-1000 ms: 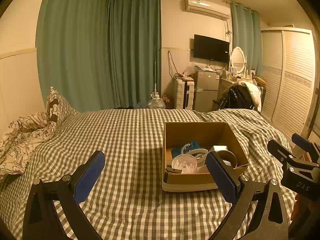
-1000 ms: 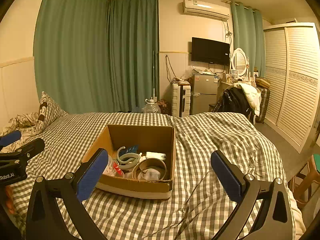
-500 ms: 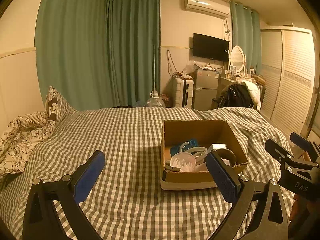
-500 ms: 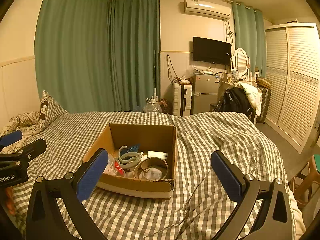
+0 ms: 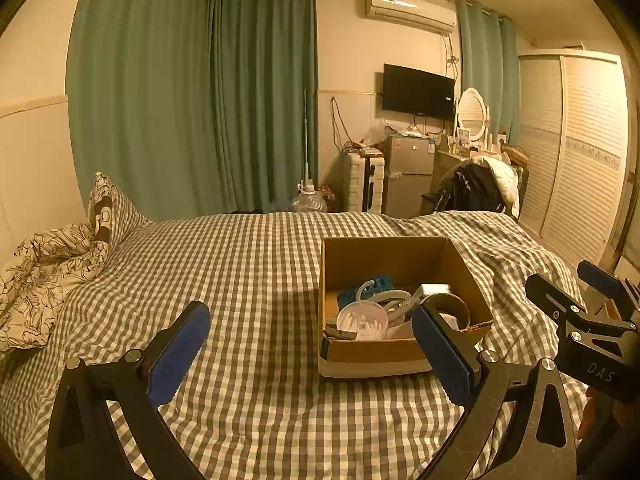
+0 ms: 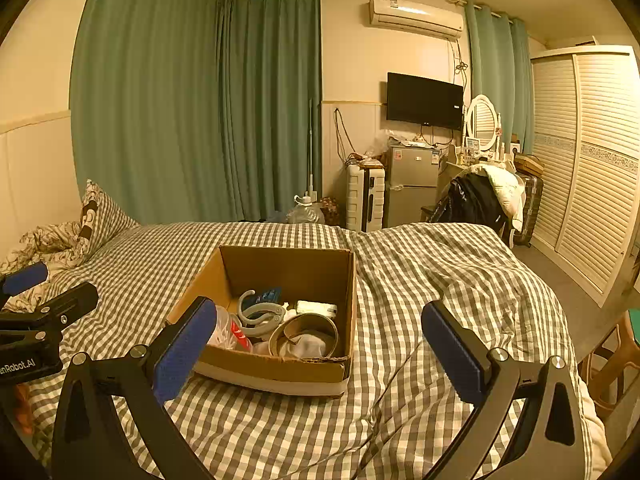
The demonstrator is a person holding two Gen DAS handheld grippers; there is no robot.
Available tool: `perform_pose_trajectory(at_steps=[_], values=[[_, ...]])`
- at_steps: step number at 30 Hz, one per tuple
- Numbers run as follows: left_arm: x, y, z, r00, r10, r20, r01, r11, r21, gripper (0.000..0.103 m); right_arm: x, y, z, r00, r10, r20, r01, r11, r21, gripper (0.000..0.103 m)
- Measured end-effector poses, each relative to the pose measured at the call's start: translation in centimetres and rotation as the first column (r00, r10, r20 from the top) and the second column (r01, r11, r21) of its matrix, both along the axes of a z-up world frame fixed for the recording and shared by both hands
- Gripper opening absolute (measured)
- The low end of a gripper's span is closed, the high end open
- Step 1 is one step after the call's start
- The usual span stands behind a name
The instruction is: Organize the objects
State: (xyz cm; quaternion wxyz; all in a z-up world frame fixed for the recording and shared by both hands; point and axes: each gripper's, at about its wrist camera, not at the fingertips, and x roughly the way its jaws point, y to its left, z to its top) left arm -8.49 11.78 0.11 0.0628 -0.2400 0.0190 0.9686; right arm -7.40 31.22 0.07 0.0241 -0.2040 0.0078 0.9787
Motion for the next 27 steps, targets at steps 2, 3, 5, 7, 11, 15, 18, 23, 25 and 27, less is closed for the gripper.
perform_pose_trajectory(at_steps=[2,3,5,7,11,15,18,23,25,27], values=[[0.0,0.03,0.01,1.0,-0.001,-0.001,0.001,1.0,0.001,0.103,-0.01,-0.03,-0.01,1.0,0.001,0.0,-0.001,1.0,0.0,0.103],[-0.01,0.0,0.0,1.0,-0.003,0.001,0.003,1.0,0.002,0.103,0.0,-0.05,-0.01,1.0,0.0,0.001,0.0,1.0,0.001,0.103],[-0.05,0.0,-0.05,1.0,-0.005,0.004,0.005,1.0,0.002,0.103,-0.02,-0.07,-0.03,1.0,0.001,0.002,-0.001,1.0,0.001,0.103],[-0.06,0.0,-0.08,1.0,-0.006,0.004,0.006,1.0,0.001,0.103,-0.03,-0.09,-0.07,1.0,0.001,0.004,-0.001,1.0,0.001,0.103],[-0.08,-0.03,-0.14,1.0,0.0,0.007,0.0,1.0,-0.002,0.103,-0.06,-0.12,-0.14,1.0,0.005,0.005,-0.005,1.0,0.003,0.103],[-0.12,-0.28,-0.12,1.0,0.006,0.009,-0.006,1.0,0.002,0.103,-0.1,-0.24,-0.18,1.0,0.005,0.006,-0.005,1.0,0.004,0.103],[-0.08,-0.35,-0.15,1.0,0.008,0.007,-0.009,1.0,0.003,0.103,-0.11,-0.24,-0.19,1.0,0.004,0.007,-0.004,1.0,0.004,0.103],[-0.07,-0.42,-0.09,1.0,0.005,0.005,-0.005,1.0,-0.003,0.103,-0.12,-0.27,-0.22,1.0,0.006,0.008,-0.006,1.0,0.004,0.103],[-0.05,-0.44,-0.04,1.0,0.003,0.003,-0.003,1.0,-0.004,0.103,-0.13,-0.27,-0.22,1.0,0.006,0.009,-0.006,1.0,0.004,0.103],[0.01,-0.47,0.0,1.0,0.003,0.001,-0.003,1.0,-0.004,0.103,-0.14,-0.27,-0.22,1.0,0.006,0.009,-0.006,1.0,0.004,0.103]])
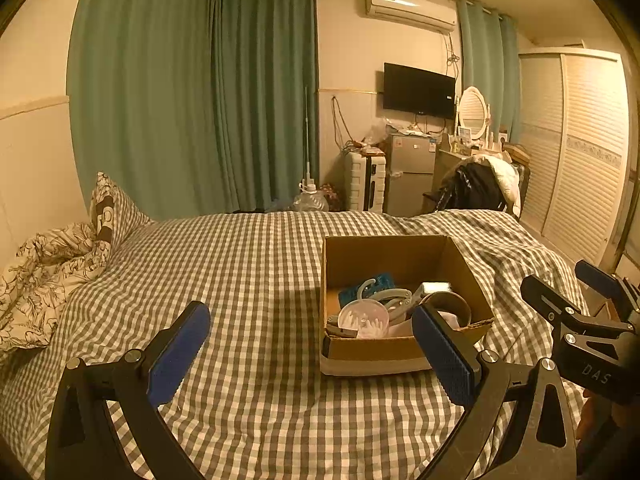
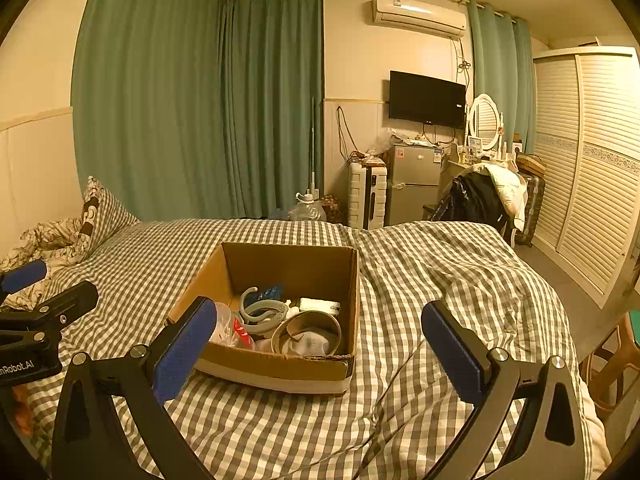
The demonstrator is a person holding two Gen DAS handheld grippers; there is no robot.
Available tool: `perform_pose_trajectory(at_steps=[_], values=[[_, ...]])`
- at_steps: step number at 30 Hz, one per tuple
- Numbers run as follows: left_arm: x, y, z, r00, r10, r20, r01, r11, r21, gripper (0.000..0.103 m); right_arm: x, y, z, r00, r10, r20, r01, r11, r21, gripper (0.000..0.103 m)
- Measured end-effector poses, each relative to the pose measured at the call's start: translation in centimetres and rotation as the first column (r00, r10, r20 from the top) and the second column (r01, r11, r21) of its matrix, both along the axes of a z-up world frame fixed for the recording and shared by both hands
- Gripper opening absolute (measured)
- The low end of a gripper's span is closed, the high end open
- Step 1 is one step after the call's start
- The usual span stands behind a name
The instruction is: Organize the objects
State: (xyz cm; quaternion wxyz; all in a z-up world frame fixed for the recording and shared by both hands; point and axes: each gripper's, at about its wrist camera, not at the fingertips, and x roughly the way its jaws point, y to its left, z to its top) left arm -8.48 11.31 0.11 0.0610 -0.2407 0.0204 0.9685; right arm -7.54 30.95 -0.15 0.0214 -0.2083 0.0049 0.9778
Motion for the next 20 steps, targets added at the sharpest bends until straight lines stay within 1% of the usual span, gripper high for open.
perform_pose_trajectory(at_steps=[20], values=[[0.03,-0.36,0.17,1.0,0.003,-0.008,-0.003,1.0,0.0,0.103,-0.02,-0.05,-0.2,1.0,0.006,0.006,-0.006,1.0,0.002,0.103]])
